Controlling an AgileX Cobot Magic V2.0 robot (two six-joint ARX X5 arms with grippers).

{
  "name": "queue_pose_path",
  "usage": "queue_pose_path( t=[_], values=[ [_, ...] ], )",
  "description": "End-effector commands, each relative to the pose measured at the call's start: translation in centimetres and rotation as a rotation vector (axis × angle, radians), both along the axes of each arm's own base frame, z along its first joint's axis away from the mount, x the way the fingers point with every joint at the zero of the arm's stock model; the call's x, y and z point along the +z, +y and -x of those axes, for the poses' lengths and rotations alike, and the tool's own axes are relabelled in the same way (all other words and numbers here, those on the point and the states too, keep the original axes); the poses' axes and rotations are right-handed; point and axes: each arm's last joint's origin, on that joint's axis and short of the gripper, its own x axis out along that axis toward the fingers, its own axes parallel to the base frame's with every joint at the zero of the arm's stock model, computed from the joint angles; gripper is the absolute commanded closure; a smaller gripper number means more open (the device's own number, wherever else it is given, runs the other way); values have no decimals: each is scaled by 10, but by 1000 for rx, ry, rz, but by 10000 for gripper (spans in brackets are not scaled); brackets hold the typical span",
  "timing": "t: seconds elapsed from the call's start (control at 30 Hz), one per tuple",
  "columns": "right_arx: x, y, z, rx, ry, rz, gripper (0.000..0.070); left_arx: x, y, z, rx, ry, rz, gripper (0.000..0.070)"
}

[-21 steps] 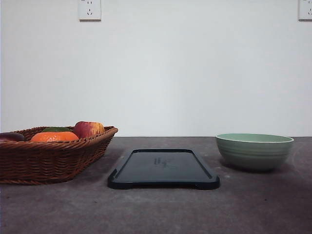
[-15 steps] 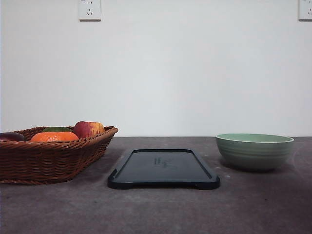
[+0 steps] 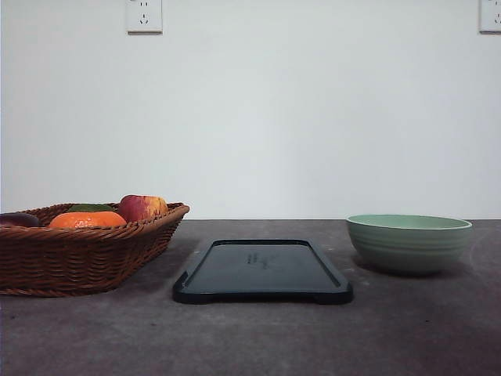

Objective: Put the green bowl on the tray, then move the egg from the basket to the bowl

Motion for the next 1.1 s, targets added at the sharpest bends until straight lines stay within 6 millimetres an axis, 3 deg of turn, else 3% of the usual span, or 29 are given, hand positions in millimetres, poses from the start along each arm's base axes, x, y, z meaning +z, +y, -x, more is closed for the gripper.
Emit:
queue_pose_path(
  t=[0.0,0.2,0.4,0.8,1.07],
  values=[
    [11,0,-3,-4,7,67,694,15,0,0,8,-1,-69,698],
    [36,3,-25,63,132,183,694,48,-1,-18,-44,137,-131,699],
    [49,5,-52,148,253,258,694,63,-6,-48,-217,230,-159,699],
    [40,13,-105,355,457,259,694,52,-17,-111,-459,448,-190,699],
    [24,25,-122,427,550,285,694,41,-35,-138,-573,546,-254,699]
  ],
)
